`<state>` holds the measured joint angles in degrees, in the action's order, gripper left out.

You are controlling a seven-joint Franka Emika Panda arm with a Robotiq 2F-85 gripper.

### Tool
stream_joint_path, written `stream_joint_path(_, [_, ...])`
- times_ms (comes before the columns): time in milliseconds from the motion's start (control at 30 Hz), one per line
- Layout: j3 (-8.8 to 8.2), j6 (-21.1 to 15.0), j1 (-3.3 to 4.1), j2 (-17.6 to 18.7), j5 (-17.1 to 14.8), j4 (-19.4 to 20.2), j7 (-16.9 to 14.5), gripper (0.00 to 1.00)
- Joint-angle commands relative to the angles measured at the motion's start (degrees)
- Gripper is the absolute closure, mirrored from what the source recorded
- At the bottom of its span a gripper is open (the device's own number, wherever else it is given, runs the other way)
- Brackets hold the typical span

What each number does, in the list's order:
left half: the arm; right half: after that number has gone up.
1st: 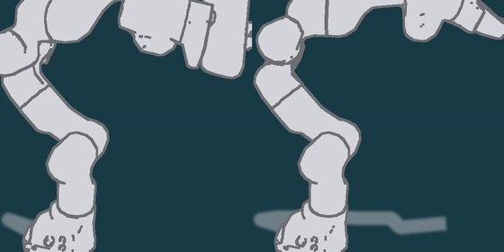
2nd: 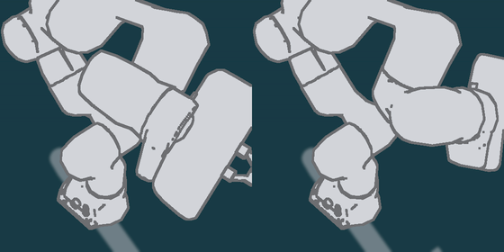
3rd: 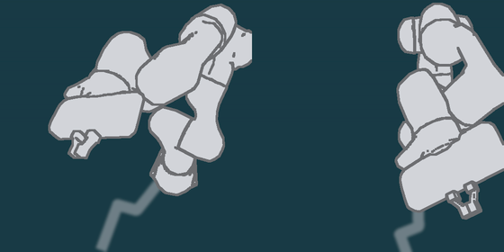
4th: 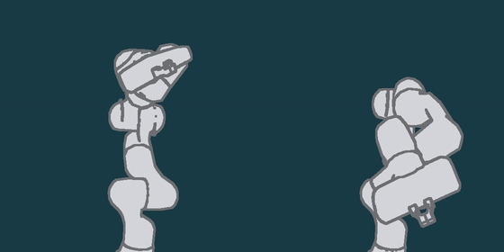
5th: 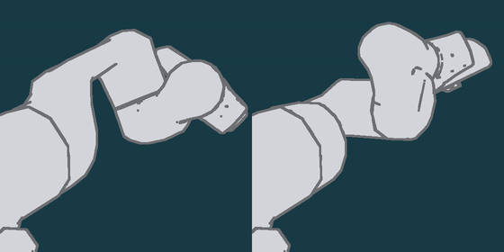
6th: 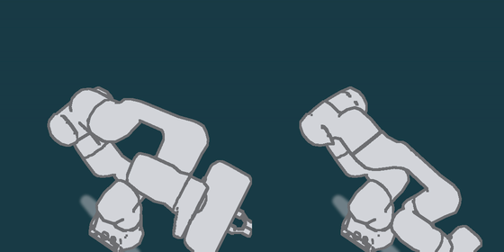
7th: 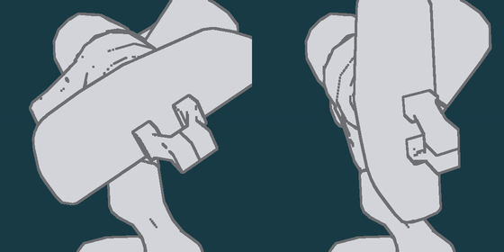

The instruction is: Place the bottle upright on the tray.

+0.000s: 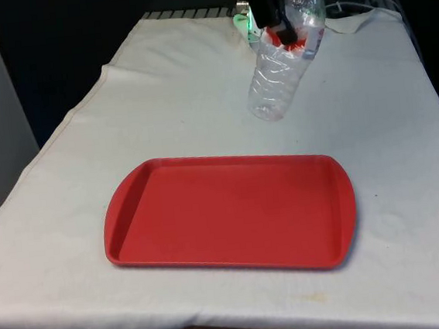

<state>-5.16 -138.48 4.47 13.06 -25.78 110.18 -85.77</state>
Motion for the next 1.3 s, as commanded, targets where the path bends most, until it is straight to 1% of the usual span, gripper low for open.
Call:
stream_joint_path(0, [0.29, 0.34, -0.29, 0.23, -1.32, -0.52, -0.97, 1.00])
stream_joint_path(33, [0.23, 0.40, -0.29, 0.34, -1.95, -0.63, -1.38, 1.00])
stream_joint_path(67, [0.17, 0.57, -0.34, 0.52, -3.32, -0.86, -2.18, 1.00])
stream_joint_path(233, [-0.11, 1.03, -0.34, 0.92, -6.42, -1.32, -4.18, 1.00])
stream_joint_path(267, [-0.23, 1.32, -0.34, 1.03, -7.73, -1.43, -5.04, 1.00])
stream_joint_path(300, [-0.52, 0.80, 0.00, 0.74, -6.59, -0.92, -4.18, 1.00])
stream_joint_path(333, [-0.29, 1.43, -0.34, 1.09, -8.25, -1.55, -5.39, 1.00])
stream_joint_path(567, [-0.92, 2.75, -0.46, 1.38, -12.61, -1.89, -8.42, 1.00])
stream_joint_path(600, [-1.20, 3.15, -0.40, 1.43, -13.81, -1.89, -9.28, 1.00])
stream_joint_path(633, [-1.49, 2.81, -0.06, 1.26, -12.95, -1.60, -8.59, 1.00])
stream_joint_path(667, [-1.32, 3.38, -0.46, 1.55, -14.50, -1.89, -9.74, 1.00])
stream_joint_path(833, [-2.01, 4.41, -0.29, 2.29, -16.79, -2.41, -11.17, 1.00])
stream_joint_path(900, [-2.06, 4.58, -0.23, 2.46, -17.13, -2.58, -11.23, 1.00])
stream_joint_path(933, [-2.18, 4.53, -0.11, 2.29, -16.79, -2.29, -10.94, 1.00])
stream_joint_path(1100, [-2.18, 4.87, -0.40, 2.92, -17.59, -2.86, -11.40, 1.00])
stream_joint_path(1200, [-2.41, 5.33, -0.69, 3.32, -18.68, -2.98, -12.20, 1.00])
stream_joint_path(1233, [-2.64, 4.98, -0.23, 3.04, -18.05, -2.58, -11.57, 1.00])
stream_joint_path(1267, [-2.52, 5.44, -0.69, 3.38, -18.96, -2.98, -12.49, 1.00])
